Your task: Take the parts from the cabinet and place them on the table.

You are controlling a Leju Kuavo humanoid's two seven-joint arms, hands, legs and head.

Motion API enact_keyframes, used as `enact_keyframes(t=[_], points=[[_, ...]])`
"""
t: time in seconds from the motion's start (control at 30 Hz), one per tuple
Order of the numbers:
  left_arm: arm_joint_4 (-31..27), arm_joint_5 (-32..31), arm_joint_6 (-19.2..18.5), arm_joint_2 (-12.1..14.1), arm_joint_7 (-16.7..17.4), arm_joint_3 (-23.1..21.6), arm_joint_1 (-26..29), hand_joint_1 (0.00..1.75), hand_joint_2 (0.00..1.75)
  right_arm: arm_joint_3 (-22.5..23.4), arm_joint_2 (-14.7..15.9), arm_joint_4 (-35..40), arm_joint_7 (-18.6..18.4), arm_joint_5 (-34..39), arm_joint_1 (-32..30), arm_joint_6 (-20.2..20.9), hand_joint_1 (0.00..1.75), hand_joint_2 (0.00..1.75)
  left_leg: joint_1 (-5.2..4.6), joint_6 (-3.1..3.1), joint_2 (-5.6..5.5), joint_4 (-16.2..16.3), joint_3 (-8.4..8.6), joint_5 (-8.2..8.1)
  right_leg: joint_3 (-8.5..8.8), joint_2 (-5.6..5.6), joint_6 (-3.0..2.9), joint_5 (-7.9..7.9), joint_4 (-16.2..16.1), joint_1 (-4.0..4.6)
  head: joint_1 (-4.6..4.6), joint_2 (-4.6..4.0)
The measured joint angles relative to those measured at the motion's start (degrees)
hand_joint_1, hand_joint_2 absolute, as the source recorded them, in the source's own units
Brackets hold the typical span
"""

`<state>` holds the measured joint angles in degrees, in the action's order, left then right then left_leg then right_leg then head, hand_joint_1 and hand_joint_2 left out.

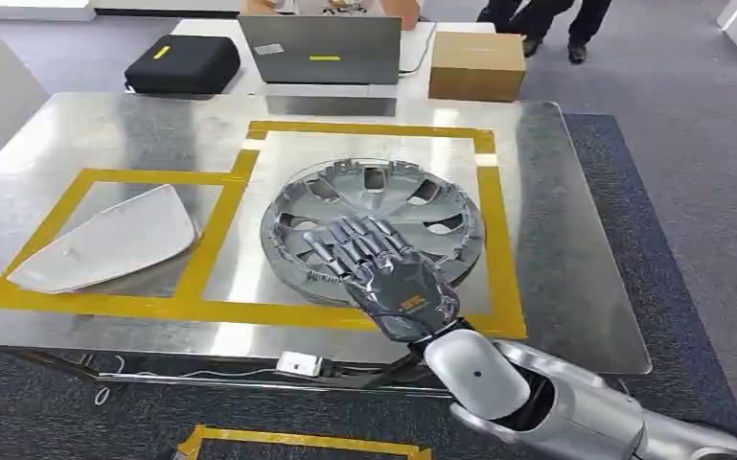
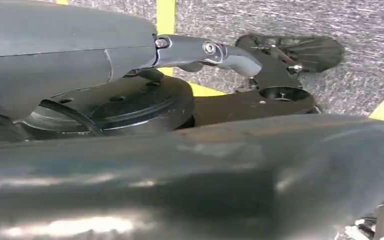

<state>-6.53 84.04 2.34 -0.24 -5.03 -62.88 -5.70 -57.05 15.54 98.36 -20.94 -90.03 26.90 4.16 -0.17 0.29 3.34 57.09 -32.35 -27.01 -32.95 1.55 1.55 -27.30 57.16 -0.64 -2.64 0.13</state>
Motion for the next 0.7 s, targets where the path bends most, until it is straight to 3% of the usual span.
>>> enact_keyframes(t=[0.27,0.43,0.5,0.53,0.57,0.6,0.7], points=[[0.1,0.3,-0.1,0.0,-1.3,-1.3,0.0,0.00,0.00,-0.5,0.1,0.6,-1.1,0.0,-1.5,-1.6,0.00,1.75,-0.01,0.01,0.00,0.0,0.00,-0.02,-0.01,-0.01,0.00,0.00,0.0,-0.01,0.02,0.00],[0.3,0.6,0.1,0.1,-1.4,-1.7,0.0,0.00,0.00,-0.6,0.3,0.9,-1.2,0.0,-2.0,-1.6,0.00,1.75,-0.15,0.64,0.01,0.6,-0.20,-0.45,0.05,-0.01,0.26,0.11,-0.1,-0.20,0.07,0.00],[0.3,0.7,0.1,0.1,-1.4,-1.7,0.0,0.00,0.00,-0.6,0.3,1.1,-1.2,0.0,-2.0,-1.6,0.00,1.75,-0.20,0.76,0.00,0.7,-0.28,-0.43,0.14,0.04,0.54,0.24,-0.3,-0.23,0.02,0.00],[0.3,0.7,0.1,0.1,-1.4,-1.7,0.0,0.00,0.00,-0.6,0.3,1.3,-1.2,0.0,-2.0,-1.6,0.00,1.75,-0.08,1.11,-0.01,0.0,-0.07,-0.11,0.36,0.08,0.81,0.32,-0.5,-0.05,0.07,0.00],[0.3,0.7,0.1,0.0,-1.4,-1.7,0.0,0.00,0.00,-0.5,0.4,1.6,-1.2,0.0,-2.0,-1.7,0.00,1.75,0.57,1.38,0.09,-1.0,0.53,0.45,-0.13,-0.27,0.96,-0.27,-0.2,-0.18,0.00,0.00],[0.3,0.7,0.1,0.0,-1.5,-1.7,-0.1,0.00,0.00,-0.5,0.6,1.6,-1.2,0.0,-1.9,-1.8,0.00,1.75,0.60,1.68,0.11,-1.4,0.71,0.64,-0.72,-0.78,1.14,-1.63,1.4,-0.08,-0.20,0.00],[0.3,0.7,0.1,-0.2,-1.5,-1.7,-0.2,0.00,0.00,-0.6,1.0,1.6,-1.2,0.0,-2.3,-1.7,0.00,1.75,0.68,1.83,0.09,-1.3,0.60,0.66,-6.41,-1.37,1.66,-7.21,13.7,-0.34,-0.24,0.00]])
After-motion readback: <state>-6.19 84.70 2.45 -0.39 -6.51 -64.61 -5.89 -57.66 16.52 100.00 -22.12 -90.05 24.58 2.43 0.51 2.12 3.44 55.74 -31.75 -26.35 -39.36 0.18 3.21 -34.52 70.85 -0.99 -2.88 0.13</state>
